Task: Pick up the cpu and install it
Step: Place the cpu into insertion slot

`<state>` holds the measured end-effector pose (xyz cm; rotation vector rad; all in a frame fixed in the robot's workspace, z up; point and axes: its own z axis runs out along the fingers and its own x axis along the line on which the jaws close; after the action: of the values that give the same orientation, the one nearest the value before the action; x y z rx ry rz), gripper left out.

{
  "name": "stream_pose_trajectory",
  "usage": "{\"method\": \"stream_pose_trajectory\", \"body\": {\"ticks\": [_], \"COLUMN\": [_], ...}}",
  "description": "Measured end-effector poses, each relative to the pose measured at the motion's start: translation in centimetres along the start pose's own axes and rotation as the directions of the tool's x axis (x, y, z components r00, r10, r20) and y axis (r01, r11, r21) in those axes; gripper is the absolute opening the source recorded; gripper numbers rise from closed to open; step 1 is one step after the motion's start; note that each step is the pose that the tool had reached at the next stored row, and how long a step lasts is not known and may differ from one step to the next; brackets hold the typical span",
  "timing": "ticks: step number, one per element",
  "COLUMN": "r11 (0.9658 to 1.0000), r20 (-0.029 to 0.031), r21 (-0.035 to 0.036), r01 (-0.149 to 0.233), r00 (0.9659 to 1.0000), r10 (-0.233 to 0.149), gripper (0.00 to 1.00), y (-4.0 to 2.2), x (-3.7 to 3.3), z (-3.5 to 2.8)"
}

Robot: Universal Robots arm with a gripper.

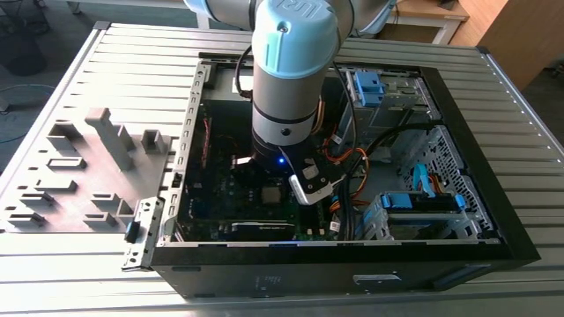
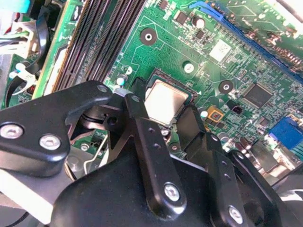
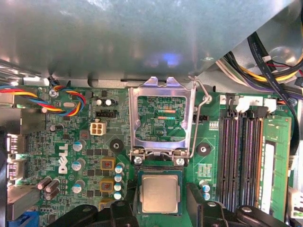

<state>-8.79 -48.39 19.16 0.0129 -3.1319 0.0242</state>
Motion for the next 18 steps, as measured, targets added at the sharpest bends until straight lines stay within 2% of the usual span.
{"method": "stream_pose_trajectory", "body": {"ticks": [6, 7, 11, 18], "r11": [1.0, 1.0, 1.0, 1.0], "r20": [0.0001, 0.0001, 0.0003, -0.0002], "r21": [-0.0001, -0.0001, -0.0002, 0.0025], "r01": [0.0, 0.0, 0.0, 0.0], "r00": [1.0, 1.0, 1.0, 1.0], "r10": [0.0, 0.0, 0.0, 0.0], "gripper": [0.54, 0.6, 0.6, 0.6], "y": [0.0, 0.0, 0.11, 0.11], "x": [0.0, 0.02, 0.36, 0.32], "z": [0.02, 0.03, 0.18, 0.43]}}
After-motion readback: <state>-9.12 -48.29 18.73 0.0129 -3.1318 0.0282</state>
